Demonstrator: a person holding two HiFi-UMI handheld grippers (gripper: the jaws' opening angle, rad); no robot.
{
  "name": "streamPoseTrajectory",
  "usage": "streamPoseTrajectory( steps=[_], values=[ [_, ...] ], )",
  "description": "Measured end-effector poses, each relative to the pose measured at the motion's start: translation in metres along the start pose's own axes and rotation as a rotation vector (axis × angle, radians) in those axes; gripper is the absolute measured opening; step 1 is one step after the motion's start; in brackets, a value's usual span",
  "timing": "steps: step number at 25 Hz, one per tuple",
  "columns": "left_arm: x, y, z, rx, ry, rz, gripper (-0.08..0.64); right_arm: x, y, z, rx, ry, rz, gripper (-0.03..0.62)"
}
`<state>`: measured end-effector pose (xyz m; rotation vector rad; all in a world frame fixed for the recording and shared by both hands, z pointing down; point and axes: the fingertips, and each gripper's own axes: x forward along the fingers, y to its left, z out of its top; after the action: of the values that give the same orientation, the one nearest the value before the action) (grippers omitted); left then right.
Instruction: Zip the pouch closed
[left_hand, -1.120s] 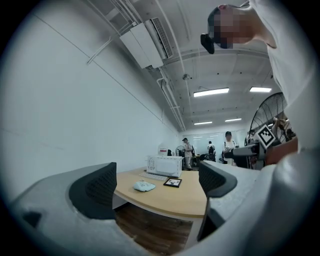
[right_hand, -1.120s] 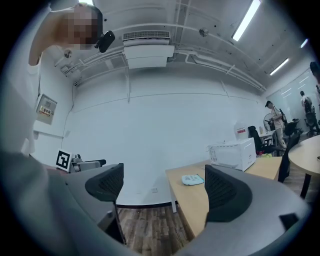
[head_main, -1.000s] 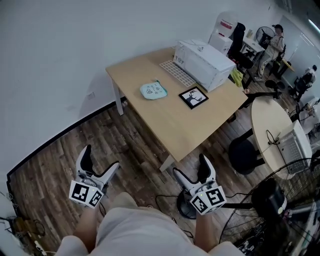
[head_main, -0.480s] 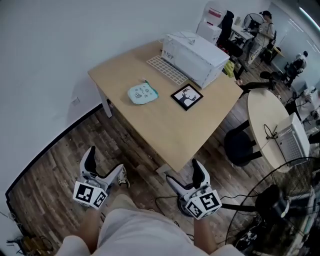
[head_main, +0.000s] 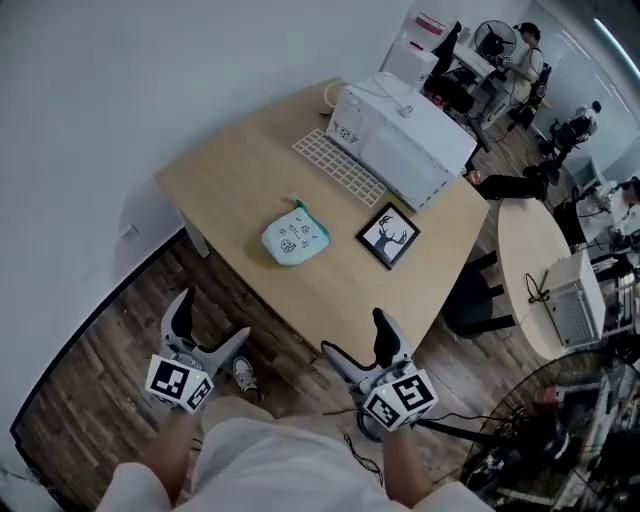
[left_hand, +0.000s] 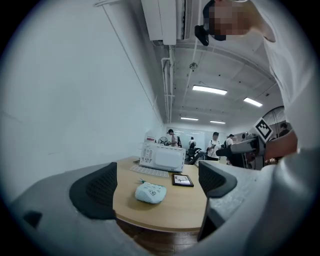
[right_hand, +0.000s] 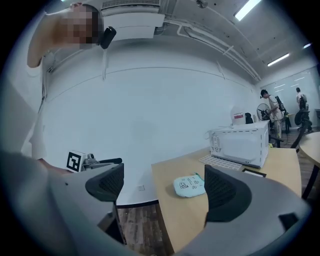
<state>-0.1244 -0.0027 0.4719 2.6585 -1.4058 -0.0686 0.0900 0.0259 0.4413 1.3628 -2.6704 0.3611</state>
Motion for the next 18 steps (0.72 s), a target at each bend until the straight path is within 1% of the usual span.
streamPoseTrajectory(
  steps=[2,4,7,10,13,18],
  values=[
    [0.021,0.020,0.003,-0.002,0.002,-0.032,0.502,0.022,-0.005,0.009,-0.007,0.005,-0.022,0.482],
    [0.039,0.031,0.004,-0.007,0.003,-0.054,0.503,0.034,-0.013,0.014,-0.006,0.005,-0.051,0.482],
    [0.061,0.039,0.003,-0.021,0.010,-0.077,0.502,0.043,-0.027,0.015,0.019,0.009,-0.090,0.482],
    [0.081,0.045,0.001,-0.033,0.023,-0.090,0.502,0.054,-0.042,0.015,0.034,0.015,-0.110,0.482],
    [0.102,0.052,0.000,-0.025,0.033,-0.107,0.502,0.070,-0.059,0.020,0.032,0.005,-0.104,0.482],
    [0.144,0.061,-0.003,0.022,0.081,-0.120,0.502,0.097,-0.088,0.027,0.018,-0.005,-0.067,0.482]
  ],
)
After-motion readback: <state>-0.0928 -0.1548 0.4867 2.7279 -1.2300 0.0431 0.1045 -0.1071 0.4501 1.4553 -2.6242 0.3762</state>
